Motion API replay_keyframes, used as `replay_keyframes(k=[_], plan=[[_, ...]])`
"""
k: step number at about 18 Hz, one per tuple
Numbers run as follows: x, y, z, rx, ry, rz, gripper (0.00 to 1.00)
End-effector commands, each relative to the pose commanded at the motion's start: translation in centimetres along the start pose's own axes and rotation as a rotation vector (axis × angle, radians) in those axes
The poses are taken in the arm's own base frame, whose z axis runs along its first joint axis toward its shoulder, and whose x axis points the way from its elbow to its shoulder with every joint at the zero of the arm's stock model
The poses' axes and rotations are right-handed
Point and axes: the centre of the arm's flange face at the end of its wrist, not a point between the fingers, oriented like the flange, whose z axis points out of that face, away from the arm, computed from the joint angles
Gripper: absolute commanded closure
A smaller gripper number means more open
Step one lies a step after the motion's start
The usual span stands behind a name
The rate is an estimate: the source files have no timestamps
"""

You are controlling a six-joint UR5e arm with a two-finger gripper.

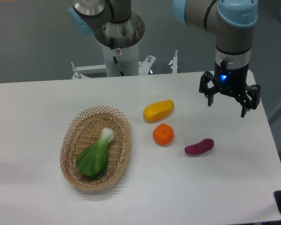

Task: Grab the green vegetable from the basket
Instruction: 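Move the gripper over the basket above the green bok choy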

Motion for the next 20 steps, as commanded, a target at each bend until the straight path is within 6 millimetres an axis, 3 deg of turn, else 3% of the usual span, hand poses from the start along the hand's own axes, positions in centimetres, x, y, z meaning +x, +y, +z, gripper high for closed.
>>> replay_keyframes(k=[4, 7, 9, 11, 15, 20], plan=[[0.1, -0.1, 0.0, 0.003, 0.001, 0.004, 0.00], [2.8, -1.4, 1.5, 0.009, 0.041, 0.025, 0.00], [4.5, -2.5, 1.9, 0.030, 0.003, -0.131, 0.00], [7.3, -5.4, 3.0, 0.059, 0.001, -0.257, 0.00], [12.7, -10.3, 5.3, 0.062, 0.063, -0.317, 0.00], [19.0, -14.9, 7.3, 0.035, 0.128, -0.355, 0.00]])
